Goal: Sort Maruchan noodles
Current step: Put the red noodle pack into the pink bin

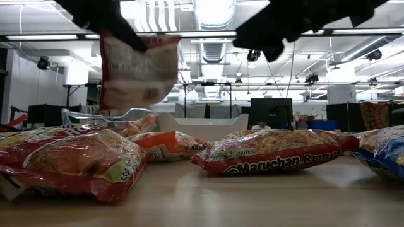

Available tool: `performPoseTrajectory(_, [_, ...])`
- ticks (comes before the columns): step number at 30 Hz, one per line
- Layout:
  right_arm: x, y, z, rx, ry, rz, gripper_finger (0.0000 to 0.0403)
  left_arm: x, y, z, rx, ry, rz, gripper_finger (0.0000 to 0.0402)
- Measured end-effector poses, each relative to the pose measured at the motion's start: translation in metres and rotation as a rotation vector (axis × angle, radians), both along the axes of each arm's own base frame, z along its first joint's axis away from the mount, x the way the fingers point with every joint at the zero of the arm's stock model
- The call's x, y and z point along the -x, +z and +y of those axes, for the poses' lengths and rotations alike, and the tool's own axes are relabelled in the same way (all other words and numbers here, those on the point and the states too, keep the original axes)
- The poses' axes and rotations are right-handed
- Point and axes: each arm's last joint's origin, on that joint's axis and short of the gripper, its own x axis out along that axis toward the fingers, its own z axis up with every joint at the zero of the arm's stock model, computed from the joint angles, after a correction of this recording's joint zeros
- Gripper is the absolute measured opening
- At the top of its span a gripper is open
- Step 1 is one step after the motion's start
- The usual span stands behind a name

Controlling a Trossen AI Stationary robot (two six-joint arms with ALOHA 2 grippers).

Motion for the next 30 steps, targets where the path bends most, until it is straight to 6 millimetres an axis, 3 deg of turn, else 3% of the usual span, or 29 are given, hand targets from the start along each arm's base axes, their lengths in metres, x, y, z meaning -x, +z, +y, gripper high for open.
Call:
performPoseTrajectory(6, [-0.027,0.008,0.006,0.100,0.035,-0.004,0.0168,-0.004,0.009,-0.017,-0.046,-0.129,-0.061,0.0000])
performPoseTrajectory(14, [-0.054,0.020,0.012,0.216,0.083,0.092,0.0248,-0.006,0.011,-0.019,-0.047,-0.148,-0.083,0.0000])
performPoseTrajectory(19, [-0.071,0.022,0.016,0.291,0.117,0.113,0.0274,-0.009,0.016,-0.023,-0.048,-0.204,-0.111,0.0000])
performPoseTrajectory(25, [-0.086,0.023,0.020,0.328,0.197,0.123,0.0255,-0.011,0.020,-0.026,-0.050,-0.245,-0.135,0.0000])
performPoseTrajectory(30, [-0.092,0.027,0.023,0.311,0.240,0.116,0.0186,-0.012,0.021,-0.026,-0.043,-0.246,-0.146,0.0000])
